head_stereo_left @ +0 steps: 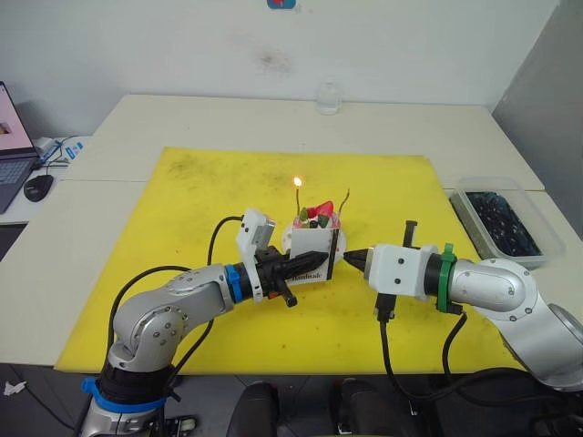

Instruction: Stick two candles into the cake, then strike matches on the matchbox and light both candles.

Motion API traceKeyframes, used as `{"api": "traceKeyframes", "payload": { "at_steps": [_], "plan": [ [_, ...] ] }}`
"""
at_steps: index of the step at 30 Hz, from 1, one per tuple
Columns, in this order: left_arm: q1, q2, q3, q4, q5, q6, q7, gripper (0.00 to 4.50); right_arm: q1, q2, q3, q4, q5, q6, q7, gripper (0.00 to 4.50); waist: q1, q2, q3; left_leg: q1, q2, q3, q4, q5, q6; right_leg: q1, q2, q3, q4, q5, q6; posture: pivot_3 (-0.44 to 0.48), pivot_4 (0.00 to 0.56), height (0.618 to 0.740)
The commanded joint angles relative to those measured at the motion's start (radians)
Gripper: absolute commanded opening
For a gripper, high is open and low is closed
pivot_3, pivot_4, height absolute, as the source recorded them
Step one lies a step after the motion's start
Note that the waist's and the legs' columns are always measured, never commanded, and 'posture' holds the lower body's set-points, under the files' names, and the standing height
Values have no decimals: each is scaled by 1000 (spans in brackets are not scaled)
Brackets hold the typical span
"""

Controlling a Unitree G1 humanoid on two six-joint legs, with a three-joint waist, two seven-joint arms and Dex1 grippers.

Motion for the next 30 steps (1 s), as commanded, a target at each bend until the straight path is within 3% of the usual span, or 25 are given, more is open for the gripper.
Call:
{"api": "traceKeyframes", "payload": {
  "at_steps": [1,30],
  "plan": [
    [-14,-3,19,-38,-18,-7,0,0,-11,2,1,-9,-11,-34,17,10,0,0,0,0,0,0,0,0,0,0,0,0,0,0,0,0,150,740],
    [-35,-42,13,-47,-74,28,20,0,-39,78,65,70,-105,-89,38,10,0,0,0,0,0,0,0,0,0,0,0,0,0,0,0,0,150,740]
  ]
}}
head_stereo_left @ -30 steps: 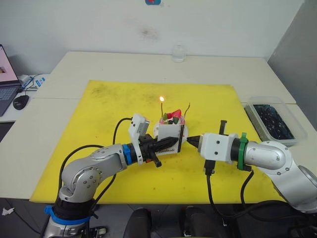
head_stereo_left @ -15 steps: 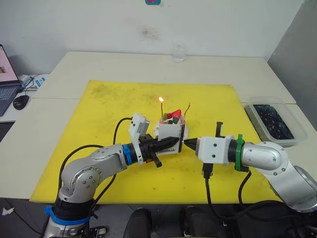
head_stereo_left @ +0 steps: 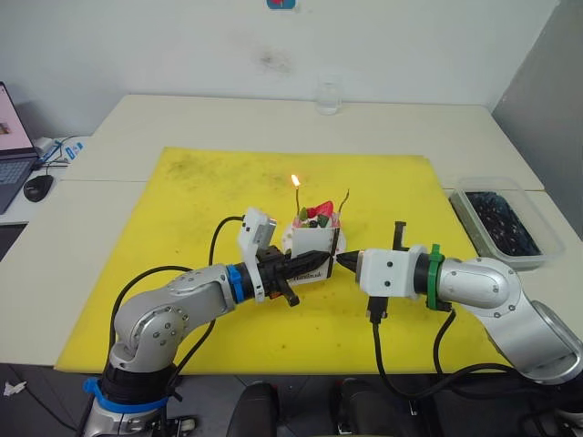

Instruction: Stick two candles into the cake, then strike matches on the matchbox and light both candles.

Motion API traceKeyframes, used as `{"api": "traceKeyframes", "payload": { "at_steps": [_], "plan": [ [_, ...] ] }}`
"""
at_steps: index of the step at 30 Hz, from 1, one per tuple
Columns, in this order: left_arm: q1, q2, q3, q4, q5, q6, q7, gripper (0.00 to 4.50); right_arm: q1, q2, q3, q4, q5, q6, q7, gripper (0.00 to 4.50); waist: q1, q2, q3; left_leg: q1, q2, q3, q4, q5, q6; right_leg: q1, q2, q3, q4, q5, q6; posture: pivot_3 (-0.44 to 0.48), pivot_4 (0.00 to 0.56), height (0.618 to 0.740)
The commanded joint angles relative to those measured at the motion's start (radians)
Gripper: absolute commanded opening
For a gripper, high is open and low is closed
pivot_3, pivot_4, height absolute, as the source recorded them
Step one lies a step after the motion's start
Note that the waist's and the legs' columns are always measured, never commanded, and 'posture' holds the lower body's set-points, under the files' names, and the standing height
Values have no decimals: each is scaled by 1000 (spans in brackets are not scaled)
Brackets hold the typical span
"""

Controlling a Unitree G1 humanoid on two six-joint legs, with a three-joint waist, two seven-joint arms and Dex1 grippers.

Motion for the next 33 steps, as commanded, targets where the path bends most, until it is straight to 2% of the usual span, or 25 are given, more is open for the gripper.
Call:
{"api": "traceKeyframes", "payload": {
  "at_steps": [1,5,7,11,14,17,21,26,33],
  "plan": [
    [-36,-29,4,-31,-63,4,-9,0,-19,24,22,3,-15,-19,6,10,0,0,0,0,0,0,0,0,0,0,0,0,0,0,0,0,150,740],
    [-78,-69,35,-12,-108,19,23,0,-9,42,59,12,-24,-51,29,10,0,0,0,0,0,0,0,0,0,0,0,0,0,0,0,0,150,740],
    [-145,-63,75,9,-119,16,37,0,26,7,65,8,-25,-92,67,10,1,0,0,0,0,0,0,0,0,0,0,0,0,0,0,0,150,740],
    [-300,27,170,59,-151,27,37,0,102,-84,-27,-28,14,-143,130,10,18,-1,0,-2,-1,-1,1,0,0,0,3,-2,0,0,0,0,150,740],
    [-343,103,200,68,-172,49,14,0,116,-107,-88,-50,47,-131,144,10,3,0,0,1,-1,3,1,0,0,0,3,0,0,0,1,0,150,740],
    [-332,140,209,53,-215,72,9,0,117,-95,-144,-82,85,-82,134,10,0,0,0,1,0,1,0,0,0,0,3,0,0,0,1,0,150,740],
    [-238,164,174,12,-219,92,-6,0,95,-61,-178,-107,111,-34,108,10,-2,0,0,1,0,1,0,0,-1,1,1,1,0,0,1,0,150,740],
    [-96,136,88,-15,-177,84,-18,0,93,-41,-216,-128,140,-58,93,10,0,0,0,1,0,0,1,0,-1,1,0,0,0,0,1,0,150,740],
    [-95,121,60,40,-177,94,-31,0,82,-37,-191,-125,130,-102,82,10,2,0,0,1,0,0,1,0,-1,1,0,0,1,0,1,0,150,740]
  ]
}}
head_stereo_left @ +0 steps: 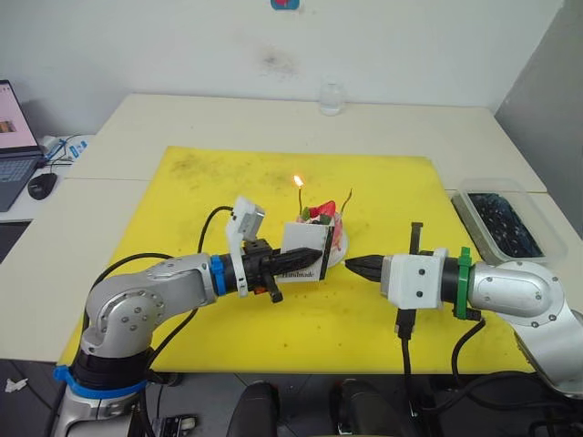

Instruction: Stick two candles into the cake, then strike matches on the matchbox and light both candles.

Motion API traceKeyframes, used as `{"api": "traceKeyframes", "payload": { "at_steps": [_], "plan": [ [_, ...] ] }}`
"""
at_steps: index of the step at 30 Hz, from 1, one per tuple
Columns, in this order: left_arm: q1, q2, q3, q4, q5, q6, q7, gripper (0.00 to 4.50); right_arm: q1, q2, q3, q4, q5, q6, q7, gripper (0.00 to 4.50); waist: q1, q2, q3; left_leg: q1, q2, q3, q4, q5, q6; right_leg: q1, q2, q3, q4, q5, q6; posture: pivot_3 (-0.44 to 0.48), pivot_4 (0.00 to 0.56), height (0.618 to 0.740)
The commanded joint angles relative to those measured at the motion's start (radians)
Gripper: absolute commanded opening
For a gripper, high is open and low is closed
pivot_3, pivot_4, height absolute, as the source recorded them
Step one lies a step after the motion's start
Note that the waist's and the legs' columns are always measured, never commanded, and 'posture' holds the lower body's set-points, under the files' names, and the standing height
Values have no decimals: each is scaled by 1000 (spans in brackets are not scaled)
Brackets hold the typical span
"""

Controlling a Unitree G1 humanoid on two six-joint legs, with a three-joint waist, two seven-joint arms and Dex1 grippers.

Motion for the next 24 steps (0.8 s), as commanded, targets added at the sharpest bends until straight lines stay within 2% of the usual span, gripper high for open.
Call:
{"api": "traceKeyframes", "payload": {
  "at_steps": [1,12,24],
  "plan": [
    [-23,-6,-1,9,-3,-5,-16,0,-18,3,14,-24,-18,-36,-15,10,0,0,0,0,0,0,0,0,0,0,0,0,0,0,0,0,150,740],
    [-23,-8,-6,5,-22,11,-16,0,-73,47,114,42,-96,-68,-37,10,0,0,0,0,0,0,0,0,0,0,0,0,0,0,0,0,150,740],
    [-39,-22,-6,15,-20,12,-11,0,-98,79,148,92,-153,-60,-38,10,0,0,0,0,0,0,0,0,0,0,0,0,0,0,0,0,150,740]
  ]
}}
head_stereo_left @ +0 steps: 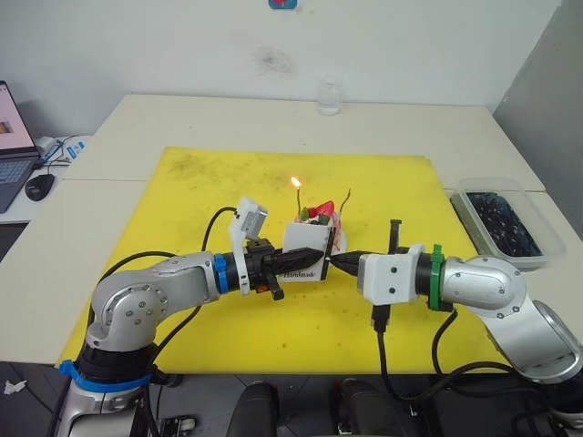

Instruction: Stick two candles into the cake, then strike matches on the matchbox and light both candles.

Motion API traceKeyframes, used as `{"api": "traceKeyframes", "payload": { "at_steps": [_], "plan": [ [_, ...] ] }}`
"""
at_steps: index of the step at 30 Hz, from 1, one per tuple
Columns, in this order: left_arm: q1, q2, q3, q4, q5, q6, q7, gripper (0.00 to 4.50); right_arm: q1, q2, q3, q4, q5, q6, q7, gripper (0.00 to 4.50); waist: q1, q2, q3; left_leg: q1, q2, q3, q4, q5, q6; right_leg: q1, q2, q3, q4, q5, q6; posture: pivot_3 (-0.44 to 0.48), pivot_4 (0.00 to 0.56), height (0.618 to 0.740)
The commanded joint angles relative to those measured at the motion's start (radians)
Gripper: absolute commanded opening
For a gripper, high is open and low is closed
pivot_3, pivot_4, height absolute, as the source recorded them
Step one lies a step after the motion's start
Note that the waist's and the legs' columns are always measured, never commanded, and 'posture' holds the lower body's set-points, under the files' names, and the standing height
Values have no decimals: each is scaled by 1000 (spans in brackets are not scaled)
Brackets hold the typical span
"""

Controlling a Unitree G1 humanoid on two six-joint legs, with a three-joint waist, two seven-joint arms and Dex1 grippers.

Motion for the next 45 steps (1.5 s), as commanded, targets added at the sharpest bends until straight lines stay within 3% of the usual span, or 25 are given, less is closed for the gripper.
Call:
{"api": "traceKeyframes", "payload": {
  "at_steps": [1,13,19,23,27,34,45],
  "plan": [
    [-20,-12,6,-16,-17,-8,-10,0,-15,9,3,-11,-11,-4,-3,10,0,0,0,0,0,0,0,0,0,0,0,0,0,0,0,0,150,740],
    [-32,-60,-2,-23,-44,-5,15,0,-32,39,60,15,-58,3,4,10,0,0,0,0,0,0,0,0,0,0,0,0,0,0,0,0,150,740],
    [-143,-100,56,-5,-162,6,79,0,2,31,125,86,-111,-69,30,10,0,0,0,0,0,0,0,0,0,0,0,0,0,0,0,0,150,740],
    [-288,-13,151,65,-215,9,97,0,61,-31,41,2,-55,-55,84,10,16,-1,1,-3,0,-2,1,0,0,-1,2,-2,0,0,0,0,150,740],
    [-325,78,165,84,-197,19,53,0,99,-53,-39,-85,2,19,90,10,4,0,0,1,-1,2,0,0,0,0,2,0,0,0,1,0,150,740],
    [-179,134,131,27,-204,47,-20,0,103,-53,-134,-156,62,144,62,10,3,0,0,1,0,0,0,1,-1,0,1,-1,1,0,0,0,150,740],
    [-30,141,106,7,-149,35,-66,0,113,-67,-174,-164,88,137,34,10,6,0,0,1,0,0,0,1,-1,0,0,0,0,0,0,0,150,740]
  ]
}}
